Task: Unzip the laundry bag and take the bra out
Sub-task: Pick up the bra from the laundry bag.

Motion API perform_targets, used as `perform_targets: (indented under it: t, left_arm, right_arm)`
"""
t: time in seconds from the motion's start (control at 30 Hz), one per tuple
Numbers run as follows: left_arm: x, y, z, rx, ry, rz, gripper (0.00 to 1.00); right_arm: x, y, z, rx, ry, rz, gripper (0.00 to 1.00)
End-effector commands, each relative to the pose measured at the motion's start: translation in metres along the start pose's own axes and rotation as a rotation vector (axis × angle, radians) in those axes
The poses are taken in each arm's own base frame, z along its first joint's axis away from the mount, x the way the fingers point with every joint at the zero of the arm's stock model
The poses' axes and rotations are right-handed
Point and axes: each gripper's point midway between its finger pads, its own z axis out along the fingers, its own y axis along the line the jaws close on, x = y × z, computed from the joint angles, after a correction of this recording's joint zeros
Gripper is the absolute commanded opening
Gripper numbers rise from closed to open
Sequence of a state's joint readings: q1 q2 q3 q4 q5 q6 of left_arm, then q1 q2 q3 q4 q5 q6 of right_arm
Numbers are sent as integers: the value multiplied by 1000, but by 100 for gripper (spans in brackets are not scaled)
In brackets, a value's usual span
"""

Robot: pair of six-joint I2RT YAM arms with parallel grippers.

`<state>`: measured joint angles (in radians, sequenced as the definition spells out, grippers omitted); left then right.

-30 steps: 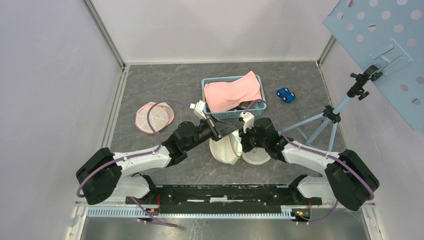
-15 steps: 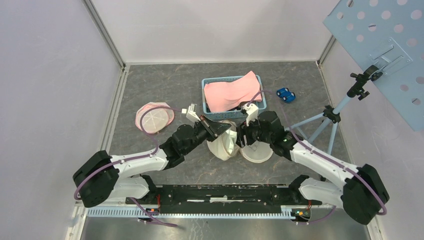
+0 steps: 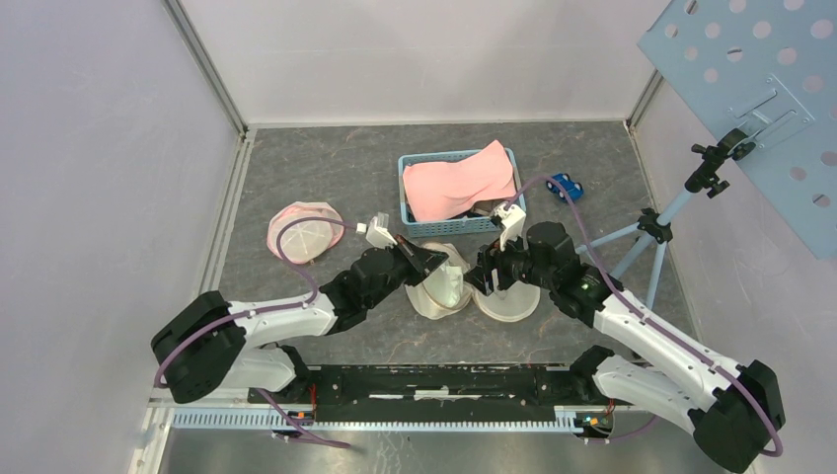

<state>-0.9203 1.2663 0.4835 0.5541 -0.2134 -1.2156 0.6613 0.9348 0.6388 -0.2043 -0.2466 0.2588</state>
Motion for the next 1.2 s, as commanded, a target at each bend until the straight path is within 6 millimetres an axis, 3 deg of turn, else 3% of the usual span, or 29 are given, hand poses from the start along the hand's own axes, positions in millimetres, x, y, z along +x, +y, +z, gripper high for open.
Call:
perform_targets:
  t: [0.0, 0.17, 0.27, 0.47, 0.8, 1.17]
  left_arm:
    - [-13, -18, 7, 31, -57, -40, 2]
    - [-18, -17, 6, 22, -78, -55, 2]
    - [-17, -20, 7, 29, -70, -54, 2]
    - [-18, -25, 7, 48, -70, -66, 2]
    - [-18, -29, 8, 68, -71, -86, 2]
    - [-18, -27, 10, 63, -81, -108, 2]
  right_arm:
    - [-25, 10, -6, -24, -65, 9, 69]
    - [-32, -7, -17, 91, -42, -50, 72]
    - [-34, 0, -18, 54, -32, -54, 73]
    - [-29, 9, -2, -11, -54, 21, 66]
    - [3, 11, 27, -8, -26, 55, 65]
    - [4, 20, 41, -11, -45, 62, 66]
